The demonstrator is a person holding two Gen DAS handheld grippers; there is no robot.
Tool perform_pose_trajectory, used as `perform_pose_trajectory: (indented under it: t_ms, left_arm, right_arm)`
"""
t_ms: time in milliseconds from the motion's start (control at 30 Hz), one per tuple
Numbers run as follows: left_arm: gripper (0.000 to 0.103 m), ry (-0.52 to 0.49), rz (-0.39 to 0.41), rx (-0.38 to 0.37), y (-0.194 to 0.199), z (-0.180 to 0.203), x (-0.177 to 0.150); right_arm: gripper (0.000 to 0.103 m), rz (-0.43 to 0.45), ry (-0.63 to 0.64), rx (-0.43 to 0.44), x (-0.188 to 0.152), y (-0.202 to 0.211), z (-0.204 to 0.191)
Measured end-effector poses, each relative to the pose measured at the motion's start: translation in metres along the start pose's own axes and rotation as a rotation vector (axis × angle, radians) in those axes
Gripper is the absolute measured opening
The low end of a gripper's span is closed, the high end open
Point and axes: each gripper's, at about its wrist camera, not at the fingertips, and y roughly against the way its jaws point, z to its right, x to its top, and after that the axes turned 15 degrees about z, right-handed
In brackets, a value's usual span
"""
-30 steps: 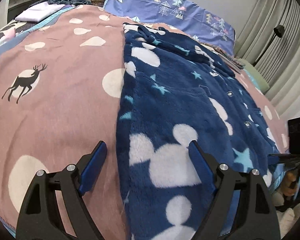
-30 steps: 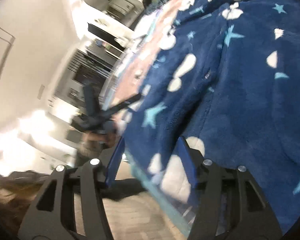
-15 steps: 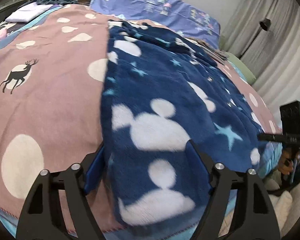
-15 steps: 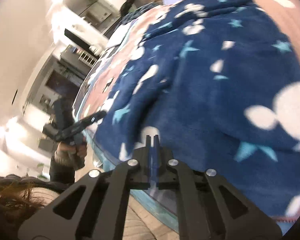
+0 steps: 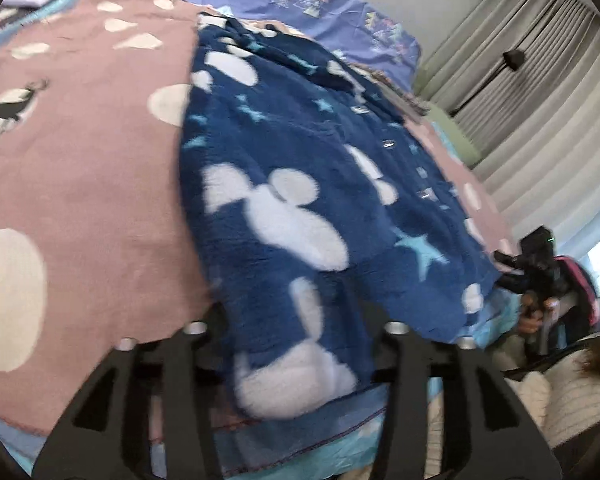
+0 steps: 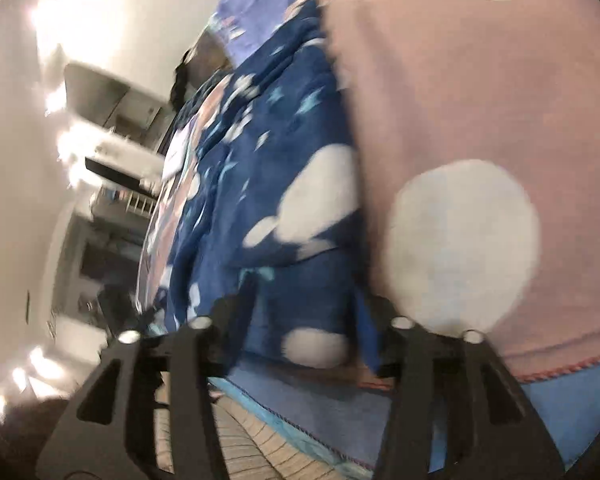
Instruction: Fold small clothes
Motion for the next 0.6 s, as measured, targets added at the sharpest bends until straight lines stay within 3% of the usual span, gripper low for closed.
perform_pose_trajectory:
  t_ms: [100, 133, 167, 200, 233, 267, 367, 600]
  left_arm:
    - [0.066, 0.005, -0.005, -0.036, -0.011, 0.003, 0.004]
    - [0.067, 0.011, -0.002, -0.039, -0.014, 0.003, 0.007]
    - [0.065, 0.018, 0.002, -0.038, -0.015, 0.003, 0.009]
    - [0.057, 0.026, 0.009, -0.021, -0.017, 0.004, 0.011]
    - [0.027, 0.018, 0.006, 0.004, -0.019, 0.006, 0.014]
    - [0.017, 0.001, -0.001, 0.018, -0.021, 0.012, 0.018]
    - [0.013, -0.065, 0.067, 0.005, -0.007, 0.034, 0.037]
    - [0.012, -0.229, 0.347, -0.115, 0.057, 0.114, 0.106]
  right_arm:
    - [0.064, -0.037, 0.045, 0.045, 0.004, -0.02, -0.014]
    - [0.059, -0.048, 0.045, 0.062, 0.006, -0.027, -0.017]
    - [0.044, -0.056, 0.041, 0.077, 0.005, -0.026, -0.016]
    - [0.034, -0.075, 0.022, 0.089, 0.006, -0.036, -0.017]
    - [0.019, -0.085, 0.008, 0.083, 0.006, -0.043, -0.019]
    - [0.016, -0.088, -0.004, 0.079, 0.008, -0.048, -0.019]
    - [0.013, -0.01, -0.003, 0.153, 0.02, -0.036, -0.034]
    - [0.011, 0.238, 0.121, 0.393, 0.069, 0.025, -0.107]
